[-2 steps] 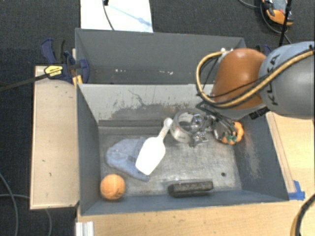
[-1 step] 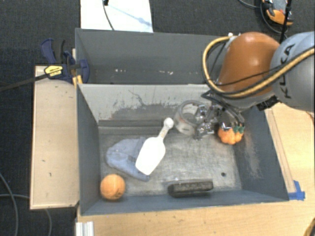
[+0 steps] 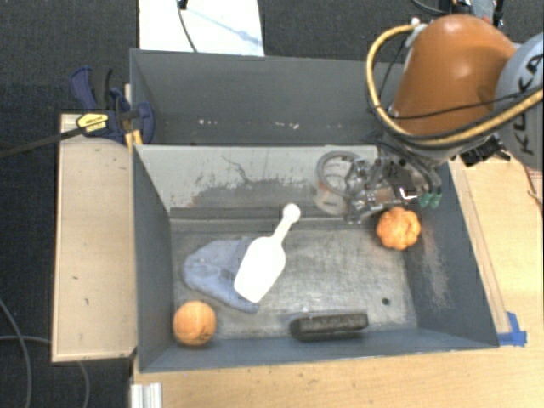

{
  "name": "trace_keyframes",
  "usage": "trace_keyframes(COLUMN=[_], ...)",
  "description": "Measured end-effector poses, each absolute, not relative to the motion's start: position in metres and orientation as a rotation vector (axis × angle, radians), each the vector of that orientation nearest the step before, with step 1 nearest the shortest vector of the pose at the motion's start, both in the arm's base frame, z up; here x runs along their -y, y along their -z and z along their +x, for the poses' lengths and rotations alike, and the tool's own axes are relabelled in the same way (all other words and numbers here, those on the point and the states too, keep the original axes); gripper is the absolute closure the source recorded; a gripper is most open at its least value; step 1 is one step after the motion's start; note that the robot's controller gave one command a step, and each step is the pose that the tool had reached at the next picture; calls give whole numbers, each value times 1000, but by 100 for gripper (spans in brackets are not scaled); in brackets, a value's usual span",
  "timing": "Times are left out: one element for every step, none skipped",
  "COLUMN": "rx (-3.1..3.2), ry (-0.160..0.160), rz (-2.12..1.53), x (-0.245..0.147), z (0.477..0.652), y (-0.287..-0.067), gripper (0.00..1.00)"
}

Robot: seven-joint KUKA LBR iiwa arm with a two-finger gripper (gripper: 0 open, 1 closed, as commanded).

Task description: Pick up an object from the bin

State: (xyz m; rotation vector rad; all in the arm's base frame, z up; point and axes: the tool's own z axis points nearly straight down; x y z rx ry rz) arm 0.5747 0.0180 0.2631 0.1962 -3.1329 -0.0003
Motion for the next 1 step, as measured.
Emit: trace_keyframes(rx=[3129], ry=[0], rz=[305], x=[-15], z=[578], y=[-311], gripper=[100])
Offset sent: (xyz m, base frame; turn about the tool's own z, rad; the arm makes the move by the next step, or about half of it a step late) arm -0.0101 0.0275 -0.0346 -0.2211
